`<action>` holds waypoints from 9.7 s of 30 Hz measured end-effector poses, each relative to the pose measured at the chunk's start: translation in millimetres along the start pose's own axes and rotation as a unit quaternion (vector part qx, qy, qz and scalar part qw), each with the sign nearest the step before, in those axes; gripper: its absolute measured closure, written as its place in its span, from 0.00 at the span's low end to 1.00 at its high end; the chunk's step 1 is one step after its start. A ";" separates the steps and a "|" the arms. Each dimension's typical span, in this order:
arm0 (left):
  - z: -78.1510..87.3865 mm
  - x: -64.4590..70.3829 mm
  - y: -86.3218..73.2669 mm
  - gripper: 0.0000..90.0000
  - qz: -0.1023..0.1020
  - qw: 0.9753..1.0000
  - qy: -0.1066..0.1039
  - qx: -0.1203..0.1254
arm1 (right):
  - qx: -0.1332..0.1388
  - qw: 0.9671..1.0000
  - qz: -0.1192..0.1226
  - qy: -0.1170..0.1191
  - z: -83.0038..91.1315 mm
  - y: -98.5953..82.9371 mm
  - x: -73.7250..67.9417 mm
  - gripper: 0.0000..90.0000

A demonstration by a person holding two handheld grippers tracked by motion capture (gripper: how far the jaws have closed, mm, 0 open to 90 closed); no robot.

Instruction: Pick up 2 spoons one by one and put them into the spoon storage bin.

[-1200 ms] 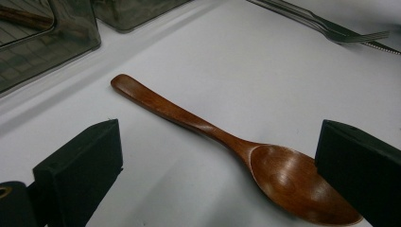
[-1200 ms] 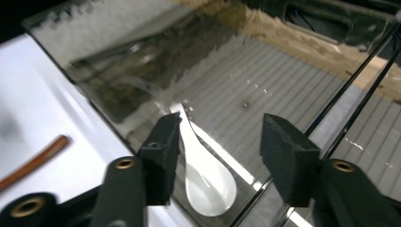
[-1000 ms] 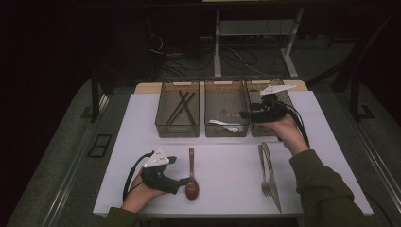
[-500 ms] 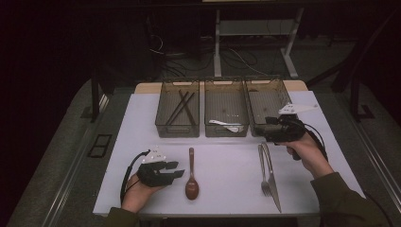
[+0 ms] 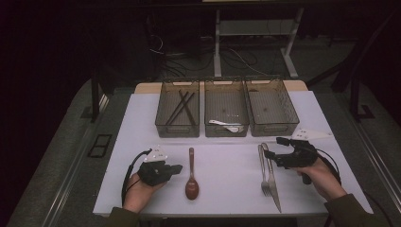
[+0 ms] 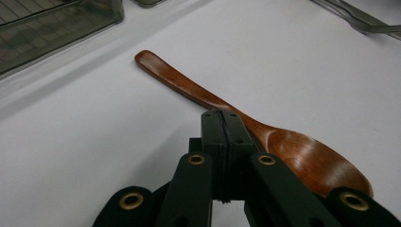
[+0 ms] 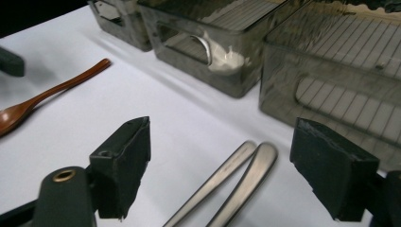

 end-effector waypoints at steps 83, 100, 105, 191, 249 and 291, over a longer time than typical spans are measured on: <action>-69.2 45.9 54.5 0.61 -0.060 0.997 -0.055 -0.016 | -0.013 1.000 0.024 0.008 10.6 -39.4 -17.3 0.21; -19.2 39.3 2.7 0.38 -0.039 0.998 -0.040 -0.010 | -0.014 1.000 0.025 0.005 9.7 -39.7 -17.6 0.21; -19.3 41.3 -0.1 0.39 -0.041 0.998 -0.041 -0.020 | -0.015 1.000 0.026 0.005 9.6 -39.8 -17.5 0.21; -24.1 20.4 58.8 0.88 -0.045 0.998 -0.017 0.050 | -0.018 0.999 0.036 -0.022 10.2 -48.5 -22.0 0.13; -105.9 -21.0 184.2 0.88 -0.033 0.996 0.068 0.044 | -0.012 0.999 0.031 -0.023 13.3 -47.7 -18.4 0.13; -101.5 -18.7 181.7 0.40 -0.030 0.998 0.047 0.040 | -0.008 0.999 0.028 -0.022 14.8 -47.2 -17.7 0.13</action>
Point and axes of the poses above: each handheld gripper's, and its own axes: z roughly backward along the jaws, y roughly out of its top, x roughly to its right, the point moved 4 cm from there along -z, roughly forward along the jaws, and after that the axes turned 7 degrees about y, right-handed, at the moved point
